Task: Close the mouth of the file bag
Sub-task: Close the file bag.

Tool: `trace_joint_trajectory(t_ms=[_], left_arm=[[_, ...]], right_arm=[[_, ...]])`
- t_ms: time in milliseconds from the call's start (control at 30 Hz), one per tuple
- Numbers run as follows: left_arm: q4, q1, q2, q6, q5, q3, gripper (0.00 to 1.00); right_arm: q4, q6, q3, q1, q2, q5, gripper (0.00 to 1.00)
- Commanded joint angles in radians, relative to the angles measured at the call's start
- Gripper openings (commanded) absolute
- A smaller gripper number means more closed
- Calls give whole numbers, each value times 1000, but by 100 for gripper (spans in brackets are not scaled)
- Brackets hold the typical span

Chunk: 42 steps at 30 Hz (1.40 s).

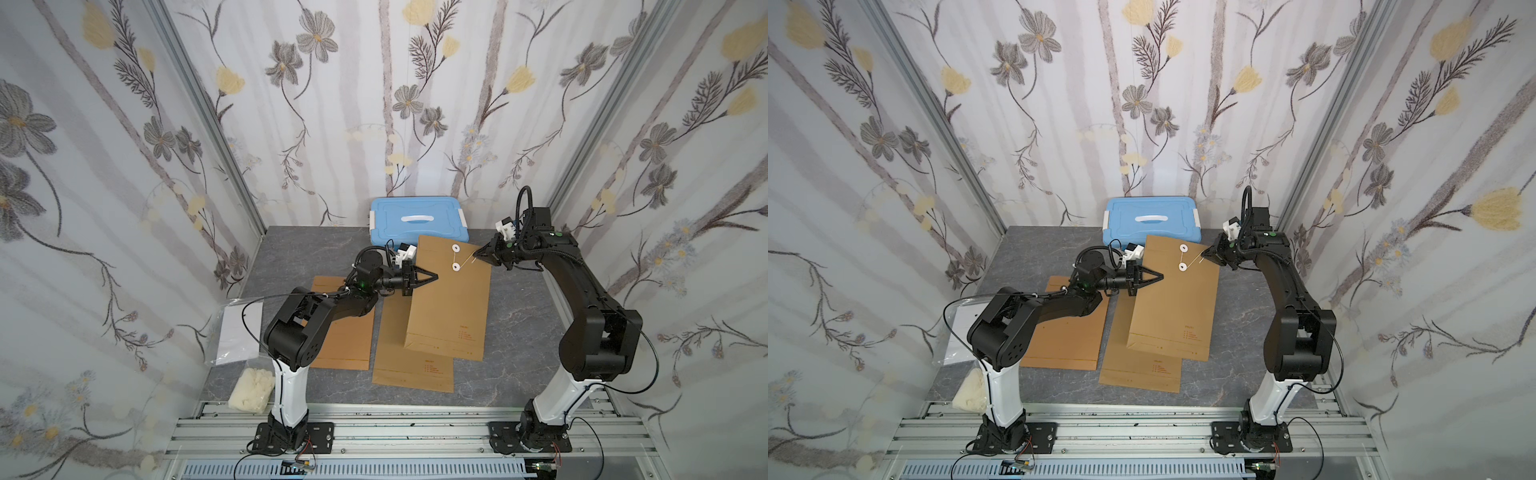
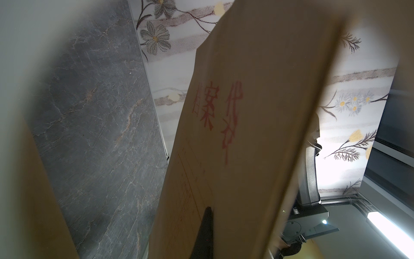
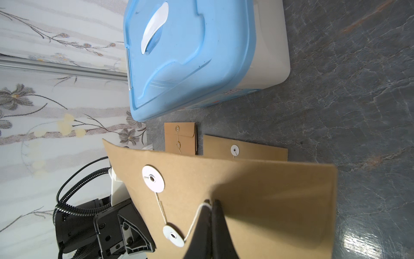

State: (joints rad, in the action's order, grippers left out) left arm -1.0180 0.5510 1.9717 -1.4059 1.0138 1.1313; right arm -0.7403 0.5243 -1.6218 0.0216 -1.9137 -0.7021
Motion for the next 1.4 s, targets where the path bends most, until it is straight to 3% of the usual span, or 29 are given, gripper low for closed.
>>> trace_joint_trajectory(t_ms=[0,333,933,1133,1367], left_arm=[[-48,4,-8,-4,19,17,0],[106,33,31,83,46,60,0],[175,61,55,123,51,119,0],[197,55,45,143,25,110,0],[67,48,60,59,3,107,0]], right_arm=[[-22,-29,-25,3,-15,23,0],[-41,-22,-87,-41,-34,18,0],[-147,-30,-204,-190,-90,92,0],[-136,-39,-136,-254,-30,105,0],[-23,-20,40,-262,76,137,0]])
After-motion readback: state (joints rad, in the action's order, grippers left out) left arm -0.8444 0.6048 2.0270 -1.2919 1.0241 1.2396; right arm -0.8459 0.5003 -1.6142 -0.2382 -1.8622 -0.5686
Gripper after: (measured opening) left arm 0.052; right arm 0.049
